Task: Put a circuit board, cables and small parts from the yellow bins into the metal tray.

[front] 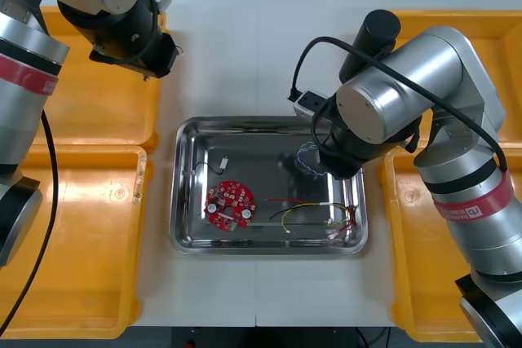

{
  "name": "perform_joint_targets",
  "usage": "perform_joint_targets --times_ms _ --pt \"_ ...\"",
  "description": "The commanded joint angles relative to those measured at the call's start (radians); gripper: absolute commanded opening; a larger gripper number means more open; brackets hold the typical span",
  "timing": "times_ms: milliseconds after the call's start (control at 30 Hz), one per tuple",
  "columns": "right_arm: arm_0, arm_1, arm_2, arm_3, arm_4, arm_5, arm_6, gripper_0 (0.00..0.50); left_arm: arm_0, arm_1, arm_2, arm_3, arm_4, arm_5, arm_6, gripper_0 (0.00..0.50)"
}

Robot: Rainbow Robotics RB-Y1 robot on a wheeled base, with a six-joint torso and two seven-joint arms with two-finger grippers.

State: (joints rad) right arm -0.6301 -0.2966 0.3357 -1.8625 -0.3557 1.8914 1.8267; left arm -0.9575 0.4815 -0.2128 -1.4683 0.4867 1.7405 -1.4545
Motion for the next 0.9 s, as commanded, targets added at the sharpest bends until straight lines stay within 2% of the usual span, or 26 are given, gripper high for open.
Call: perform_joint_targets --times_ms 33,433,900 --pt "-0.082 0.031 0.014 0.022 0.003 -0.015 0.014 0.000 0.002 -0.038 -0.048 -0.073 0.007 0.021 0.152 0.000" --pt "-0.122 0.065 0.014 0.118 0.014 -0.045 0.017 0.000 0.002 -0.060 -0.117 -0.139 0.035 0.042 0.214 0.000" --pt "-0.111 0.065 0.046 0.183 0.055 -0.100 0.028 0.000 0.003 -0.058 -0.117 -0.148 0.072 0.042 0.229 0.000"
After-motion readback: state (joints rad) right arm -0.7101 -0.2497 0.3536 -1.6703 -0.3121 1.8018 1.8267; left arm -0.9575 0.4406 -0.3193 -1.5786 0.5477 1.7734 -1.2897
